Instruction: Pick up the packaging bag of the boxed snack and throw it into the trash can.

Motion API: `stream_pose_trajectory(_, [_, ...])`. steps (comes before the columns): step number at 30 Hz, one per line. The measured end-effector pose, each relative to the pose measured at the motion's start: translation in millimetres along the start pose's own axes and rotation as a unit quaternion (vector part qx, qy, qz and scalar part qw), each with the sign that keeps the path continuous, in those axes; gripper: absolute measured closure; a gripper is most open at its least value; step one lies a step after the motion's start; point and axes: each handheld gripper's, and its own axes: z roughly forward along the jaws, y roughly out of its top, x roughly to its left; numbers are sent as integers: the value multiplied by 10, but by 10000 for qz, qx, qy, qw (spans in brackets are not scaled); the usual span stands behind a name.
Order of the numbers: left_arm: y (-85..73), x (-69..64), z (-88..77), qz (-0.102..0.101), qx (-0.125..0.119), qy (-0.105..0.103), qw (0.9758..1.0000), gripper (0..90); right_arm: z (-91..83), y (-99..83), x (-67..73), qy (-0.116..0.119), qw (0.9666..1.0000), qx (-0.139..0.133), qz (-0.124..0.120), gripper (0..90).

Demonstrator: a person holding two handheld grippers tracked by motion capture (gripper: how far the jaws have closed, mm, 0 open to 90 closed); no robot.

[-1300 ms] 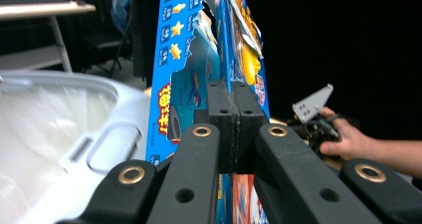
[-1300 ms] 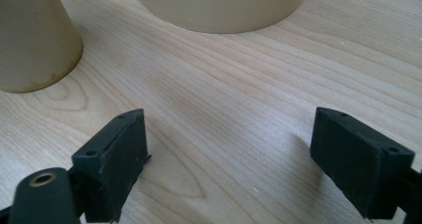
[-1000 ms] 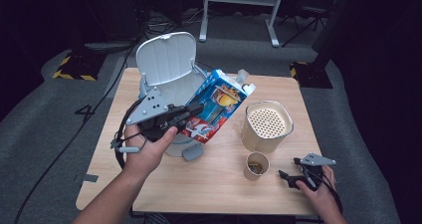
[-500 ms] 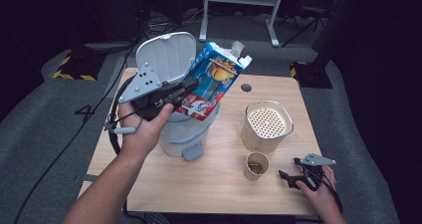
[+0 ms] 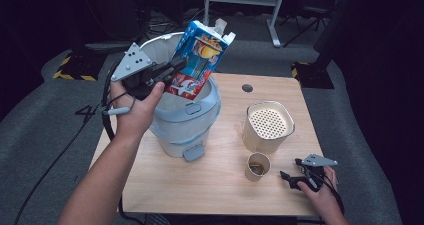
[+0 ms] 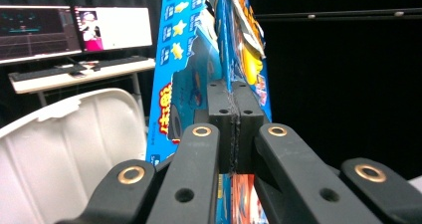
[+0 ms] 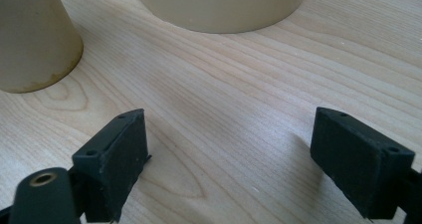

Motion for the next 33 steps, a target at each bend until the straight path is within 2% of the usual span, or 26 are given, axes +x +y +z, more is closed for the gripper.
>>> stream_pose_trajectory(6, [-62, 102, 135, 2, 74, 137, 9999, 893, 0, 0, 0, 0, 10000, -1, 0, 151])
stream_pose_trajectory(16, [-161, 162, 256, -4, 187, 275, 9994, 892, 0, 0, 0, 1, 10000, -1, 0, 151])
stream_pose_trajectory(22, [-251, 192, 273, -50, 227, 425, 9988, 892, 0, 0, -1, 2, 10000, -1, -1, 152])
stream_pose_trajectory(33, [-319, 260, 318, -61, 362, 496, 9981, 891, 0, 0, -4, 23, 10000, -3, 7, 153])
